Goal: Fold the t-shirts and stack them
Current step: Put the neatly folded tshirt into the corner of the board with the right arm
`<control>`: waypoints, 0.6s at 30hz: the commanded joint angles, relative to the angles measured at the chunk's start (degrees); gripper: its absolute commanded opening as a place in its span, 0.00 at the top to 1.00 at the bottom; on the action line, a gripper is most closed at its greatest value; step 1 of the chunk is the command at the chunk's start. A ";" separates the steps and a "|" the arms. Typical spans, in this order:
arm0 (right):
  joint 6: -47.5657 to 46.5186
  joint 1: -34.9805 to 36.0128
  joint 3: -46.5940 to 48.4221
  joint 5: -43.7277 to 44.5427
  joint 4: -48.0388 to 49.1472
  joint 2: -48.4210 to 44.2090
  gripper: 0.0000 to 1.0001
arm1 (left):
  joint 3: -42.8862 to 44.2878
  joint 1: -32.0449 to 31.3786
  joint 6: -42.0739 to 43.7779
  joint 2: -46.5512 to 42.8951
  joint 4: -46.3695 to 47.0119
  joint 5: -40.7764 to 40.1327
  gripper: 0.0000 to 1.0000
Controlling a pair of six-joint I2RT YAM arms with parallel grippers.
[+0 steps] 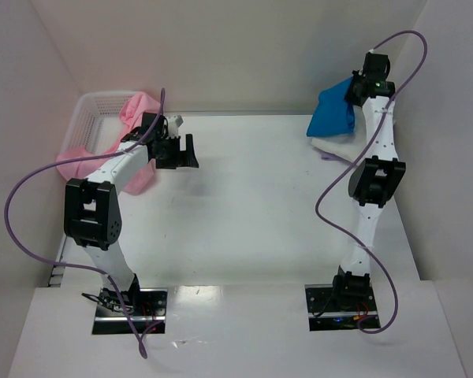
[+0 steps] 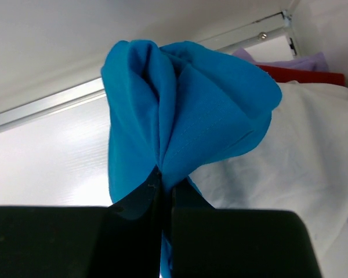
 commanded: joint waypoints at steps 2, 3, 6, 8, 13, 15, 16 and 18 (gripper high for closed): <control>-2.31 -0.96 -0.39 5.57 0.25 -6.87 1.00 | 1.89 0.32 0.88 0.47 0.31 0.94 0.00; -2.31 -1.66 -0.91 5.57 0.25 -6.87 1.00 | 1.89 0.32 0.88 0.47 0.31 0.94 0.00; -3.01 -2.80 -1.44 7.86 0.25 -7.40 1.00 | 1.89 0.32 0.88 0.47 0.31 0.94 0.00; -3.01 -3.50 -1.44 9.52 0.25 -7.40 1.00 | 1.89 0.32 1.40 0.99 0.31 0.94 0.00; -3.01 -3.51 -1.97 12.77 0.25 -6.79 1.00 | 1.89 0.32 1.40 1.00 0.31 1.46 0.00; -3.01 -3.51 -2.76 13.56 0.25 -6.78 0.99 | 1.89 0.32 1.93 1.00 -0.21 1.99 0.00; -3.01 -3.51 -2.76 14.44 0.25 -6.26 0.99 | 1.89 0.32 1.93 1.61 -0.22 1.99 0.00; -3.01 -3.51 -3.55 15.15 0.25 -6.25 0.97 | 1.89 0.32 1.93 2.13 -0.22 1.99 0.00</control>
